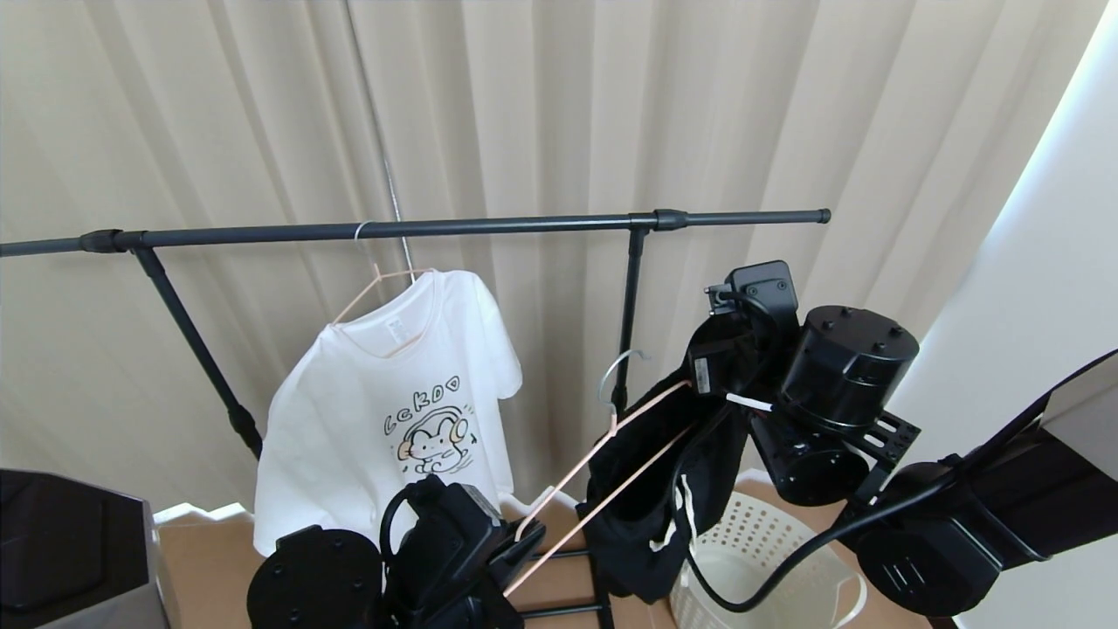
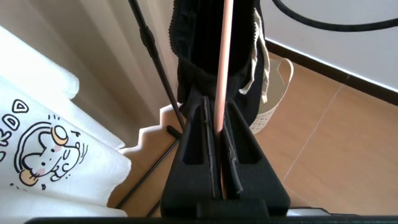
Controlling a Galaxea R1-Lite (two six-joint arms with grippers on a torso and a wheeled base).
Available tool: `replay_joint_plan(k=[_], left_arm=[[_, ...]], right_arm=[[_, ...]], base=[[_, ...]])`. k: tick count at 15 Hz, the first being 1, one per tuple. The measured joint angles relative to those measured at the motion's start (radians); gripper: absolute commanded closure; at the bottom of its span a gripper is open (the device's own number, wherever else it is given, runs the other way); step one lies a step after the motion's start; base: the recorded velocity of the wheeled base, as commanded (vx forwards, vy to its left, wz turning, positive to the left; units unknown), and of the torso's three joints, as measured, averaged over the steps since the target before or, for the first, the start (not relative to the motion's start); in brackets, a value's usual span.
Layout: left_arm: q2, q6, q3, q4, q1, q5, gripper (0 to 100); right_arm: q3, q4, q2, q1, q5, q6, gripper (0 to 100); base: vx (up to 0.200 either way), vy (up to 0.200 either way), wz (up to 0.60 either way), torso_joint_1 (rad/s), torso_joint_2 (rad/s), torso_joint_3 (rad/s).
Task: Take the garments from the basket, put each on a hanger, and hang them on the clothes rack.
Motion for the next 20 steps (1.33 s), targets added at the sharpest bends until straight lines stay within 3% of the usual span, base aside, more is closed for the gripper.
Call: replay_joint_plan(k=[8, 20], left_arm=[[-0.006, -0.024, -0.011, 0.000, 0.001, 0.002, 100], [-0.005, -0.024, -0.018, 0.000, 0.010, 0.006, 100]], right_arm=[[0.028, -0.016, -0.018, 0.062, -0.001, 0.001, 100], [0.119, -0.034, -0.149, 0.295, -0.002, -0.001, 100]], base=[[0.000, 0.000, 0.00, 0.000, 0.00, 0.000], [0.000, 0.000, 0.00, 0.000, 0.00, 0.000]])
